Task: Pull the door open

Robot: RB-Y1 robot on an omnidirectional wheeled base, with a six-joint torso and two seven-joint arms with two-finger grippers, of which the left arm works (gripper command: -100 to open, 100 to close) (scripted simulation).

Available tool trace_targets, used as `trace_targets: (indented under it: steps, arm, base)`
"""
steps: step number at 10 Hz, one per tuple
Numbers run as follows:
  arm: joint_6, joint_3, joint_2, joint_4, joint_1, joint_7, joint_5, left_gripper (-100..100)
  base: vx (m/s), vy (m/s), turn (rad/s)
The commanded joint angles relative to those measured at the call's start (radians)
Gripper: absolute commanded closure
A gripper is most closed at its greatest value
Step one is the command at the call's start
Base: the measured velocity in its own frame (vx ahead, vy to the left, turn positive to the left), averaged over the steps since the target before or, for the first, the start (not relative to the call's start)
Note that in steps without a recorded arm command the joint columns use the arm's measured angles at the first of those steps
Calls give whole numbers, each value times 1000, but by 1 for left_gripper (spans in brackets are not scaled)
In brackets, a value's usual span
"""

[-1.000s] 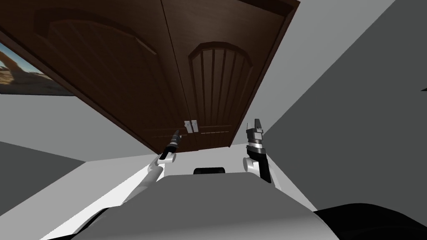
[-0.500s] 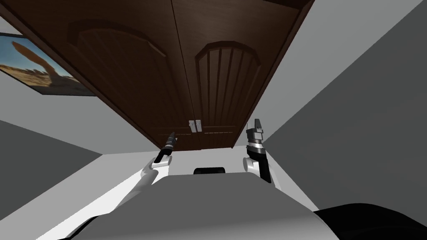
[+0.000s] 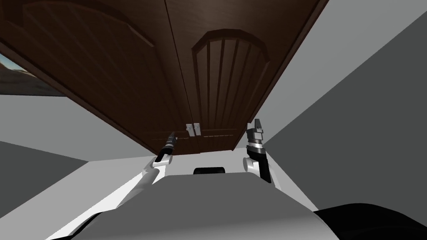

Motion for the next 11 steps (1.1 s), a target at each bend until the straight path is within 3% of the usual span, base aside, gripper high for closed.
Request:
trace_targets:
  steps: [1, 3, 4, 5, 10, 11]
  arm:
    - [-6, -18, -15, -2, -20, 0, -4, -100]
    - [-9, -39, -33, -13, -42, -1, -8, -100]
    - [1, -30, -29, -26, -28, -3, -7, -100]
    - [1, -30, -29, -26, -28, -3, -7, 100]
    - [1, -30, -29, -26, -28, -3, -7, 100]
    - [3, -20, -15, -18, -10, -1, -4, 100]
  base:
    - [221, -82, -155]
    - [209, -114, -158]
    - [81, -52, -22]
    - [-7, 5, 23]
    - [-16, 8, -7]
    - [-132, 85, 116]
